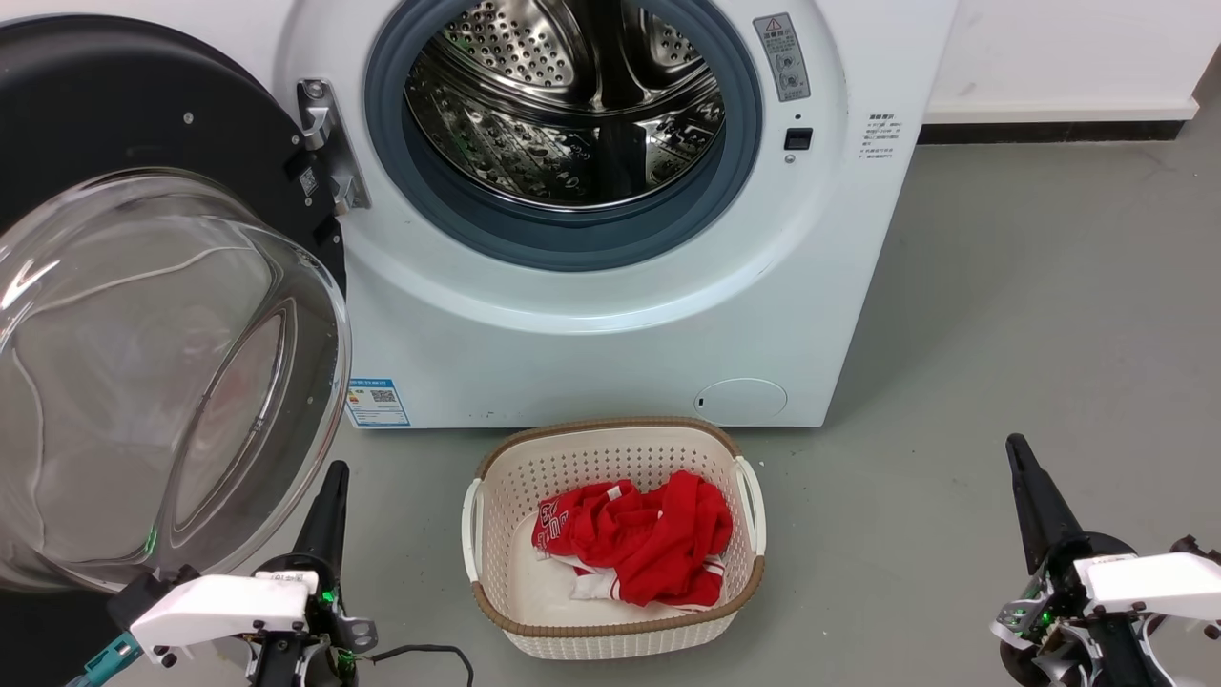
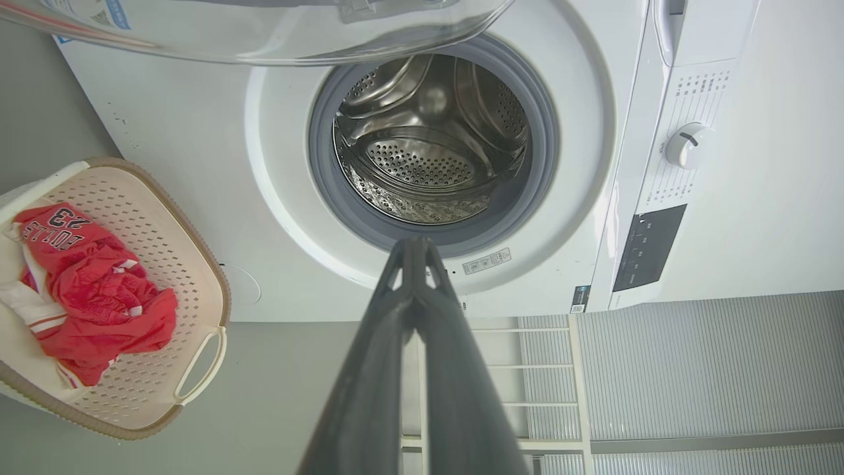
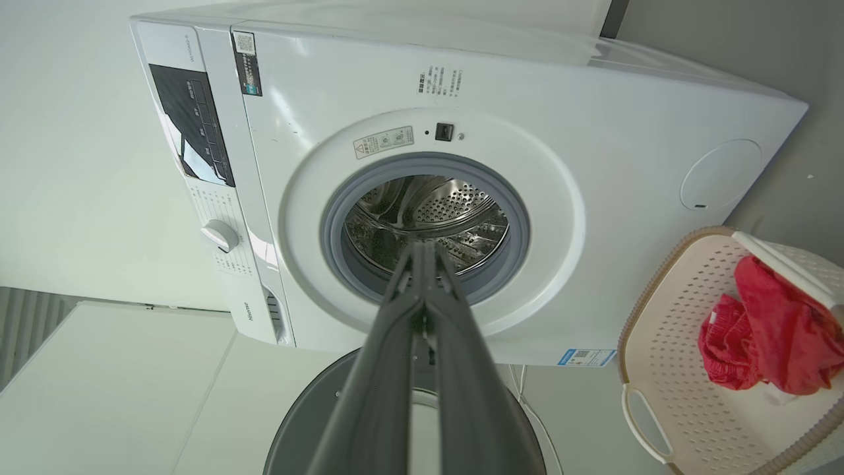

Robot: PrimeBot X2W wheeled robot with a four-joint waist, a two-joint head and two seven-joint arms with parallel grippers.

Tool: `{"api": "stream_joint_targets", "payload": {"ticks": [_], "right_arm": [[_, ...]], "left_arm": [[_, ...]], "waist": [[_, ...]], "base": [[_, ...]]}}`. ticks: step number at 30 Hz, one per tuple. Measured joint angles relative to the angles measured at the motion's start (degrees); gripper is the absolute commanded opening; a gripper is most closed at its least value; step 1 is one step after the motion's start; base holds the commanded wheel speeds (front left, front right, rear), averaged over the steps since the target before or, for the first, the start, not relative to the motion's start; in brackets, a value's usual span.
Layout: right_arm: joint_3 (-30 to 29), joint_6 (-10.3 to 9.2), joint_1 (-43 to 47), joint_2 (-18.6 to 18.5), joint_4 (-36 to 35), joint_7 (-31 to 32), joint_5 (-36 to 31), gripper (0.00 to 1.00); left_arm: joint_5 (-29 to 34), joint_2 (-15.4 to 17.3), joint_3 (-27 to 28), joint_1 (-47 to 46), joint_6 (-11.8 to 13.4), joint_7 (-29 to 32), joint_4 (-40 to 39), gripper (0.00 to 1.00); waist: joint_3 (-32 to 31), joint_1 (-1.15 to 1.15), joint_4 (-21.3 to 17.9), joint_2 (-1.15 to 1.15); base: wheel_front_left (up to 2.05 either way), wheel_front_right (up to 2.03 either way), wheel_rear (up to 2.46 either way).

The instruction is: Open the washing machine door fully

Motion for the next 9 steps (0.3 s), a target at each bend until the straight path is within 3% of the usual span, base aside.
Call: {"api": "stream_joint_targets", "payload": {"ticks": [9], "right_arm": [[-0.3,0.0,-0.3,0.0,0.5,0.8,3.6,0.0]], "left_arm": [[-3.7,-0.2,0.4,-0.4,-0.5,0.9,0.4,0.0]], "waist": [[0.1,0.0,0.0,0.0]], "base": [[0.0,0.0,0.0]]}}
